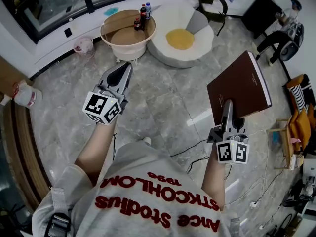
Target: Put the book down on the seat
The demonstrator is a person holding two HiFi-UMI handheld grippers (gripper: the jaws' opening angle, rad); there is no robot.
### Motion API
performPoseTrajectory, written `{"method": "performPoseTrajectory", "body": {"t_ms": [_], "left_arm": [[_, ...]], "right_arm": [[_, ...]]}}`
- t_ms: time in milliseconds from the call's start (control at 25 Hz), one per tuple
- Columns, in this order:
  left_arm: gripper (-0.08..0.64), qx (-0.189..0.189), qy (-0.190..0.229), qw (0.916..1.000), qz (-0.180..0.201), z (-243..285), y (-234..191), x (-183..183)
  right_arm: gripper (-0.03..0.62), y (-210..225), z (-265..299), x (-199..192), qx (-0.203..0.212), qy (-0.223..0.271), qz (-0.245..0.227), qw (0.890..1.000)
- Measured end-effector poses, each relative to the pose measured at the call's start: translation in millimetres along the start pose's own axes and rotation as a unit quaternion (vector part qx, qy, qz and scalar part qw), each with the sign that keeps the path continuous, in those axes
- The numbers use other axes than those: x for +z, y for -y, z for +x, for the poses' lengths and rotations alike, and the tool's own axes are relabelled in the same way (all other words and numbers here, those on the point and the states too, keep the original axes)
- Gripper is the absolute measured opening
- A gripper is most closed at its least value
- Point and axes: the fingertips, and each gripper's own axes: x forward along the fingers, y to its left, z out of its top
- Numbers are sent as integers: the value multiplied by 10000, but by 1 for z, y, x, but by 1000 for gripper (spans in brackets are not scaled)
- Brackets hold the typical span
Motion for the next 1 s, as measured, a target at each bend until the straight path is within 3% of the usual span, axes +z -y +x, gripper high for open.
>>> {"method": "performPoseTrajectory", "body": {"t_ms": [720, 1000], "left_arm": [[15, -35, 16, 10000, 58, 21, 6, -25], [15, 69, -45, 9999, 101, 46, -6, -32]], "right_arm": [[153, 18, 18, -18, 132, 107, -19, 9999], [153, 33, 56, -31, 269, 91, 71, 9996]]}}
